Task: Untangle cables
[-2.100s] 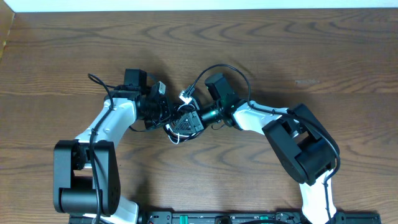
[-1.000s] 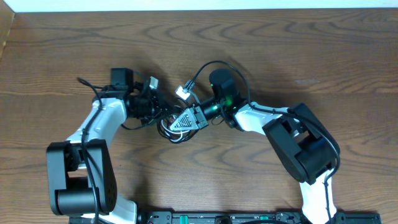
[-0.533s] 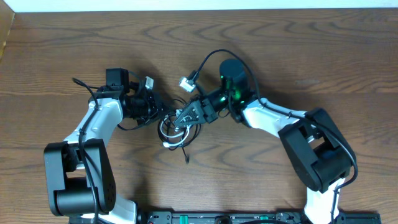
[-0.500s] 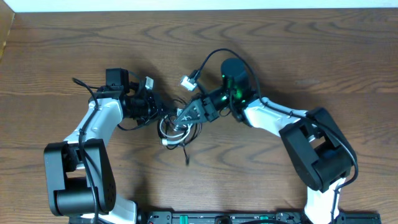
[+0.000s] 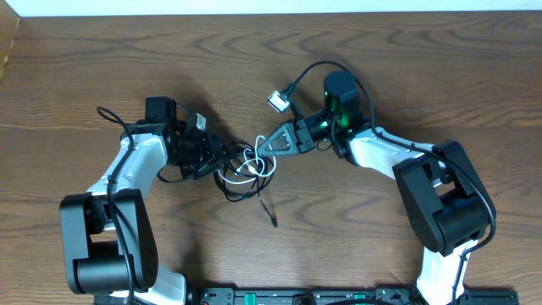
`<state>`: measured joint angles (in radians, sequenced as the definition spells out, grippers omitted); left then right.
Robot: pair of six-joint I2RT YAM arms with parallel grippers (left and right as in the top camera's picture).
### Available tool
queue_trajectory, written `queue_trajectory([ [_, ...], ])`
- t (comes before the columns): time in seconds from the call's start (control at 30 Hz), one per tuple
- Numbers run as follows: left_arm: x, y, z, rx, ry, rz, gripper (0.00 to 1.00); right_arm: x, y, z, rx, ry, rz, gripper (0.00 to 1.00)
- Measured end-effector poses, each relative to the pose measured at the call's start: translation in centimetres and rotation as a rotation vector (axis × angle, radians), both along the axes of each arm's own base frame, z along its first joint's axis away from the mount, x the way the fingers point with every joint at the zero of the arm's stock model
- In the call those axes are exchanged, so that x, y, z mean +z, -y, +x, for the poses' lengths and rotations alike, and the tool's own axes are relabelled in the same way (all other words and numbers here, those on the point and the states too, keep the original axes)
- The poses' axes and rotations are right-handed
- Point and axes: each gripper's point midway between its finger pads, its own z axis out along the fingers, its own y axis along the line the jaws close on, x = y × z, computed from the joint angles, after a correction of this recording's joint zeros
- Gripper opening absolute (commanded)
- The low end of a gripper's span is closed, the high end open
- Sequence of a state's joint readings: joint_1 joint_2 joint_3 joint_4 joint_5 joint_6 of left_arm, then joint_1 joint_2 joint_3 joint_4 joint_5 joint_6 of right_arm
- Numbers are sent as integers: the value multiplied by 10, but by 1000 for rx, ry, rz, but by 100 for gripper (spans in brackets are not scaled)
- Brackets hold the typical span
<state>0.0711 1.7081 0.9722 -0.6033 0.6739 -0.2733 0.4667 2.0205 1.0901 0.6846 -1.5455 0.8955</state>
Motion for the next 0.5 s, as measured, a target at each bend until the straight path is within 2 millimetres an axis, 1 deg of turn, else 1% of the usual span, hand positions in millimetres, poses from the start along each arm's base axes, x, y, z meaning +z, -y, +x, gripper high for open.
queue_trajectory([
  [0.03, 0, 0, -1, -2, -6, 0, 64, -4, 1, -2, 1, -11, -5, 1],
  [0.07, 0, 0, -3, -3, -10, 0, 65, -6, 2, -4, 1, -17, -8, 1],
  [0.17, 0, 2, -5, -7, -17, -10, 65, -15, 5, -10, 3, -45, -22, 1],
  [0.37, 10, 14, -7, -10, -24, -101, 66, -27, 9, -19, 3, -77, -38, 1],
  [0.5, 11, 16, -23, 3, -109, -110, 67, -32, 11, -22, 1, -78, -40, 1],
])
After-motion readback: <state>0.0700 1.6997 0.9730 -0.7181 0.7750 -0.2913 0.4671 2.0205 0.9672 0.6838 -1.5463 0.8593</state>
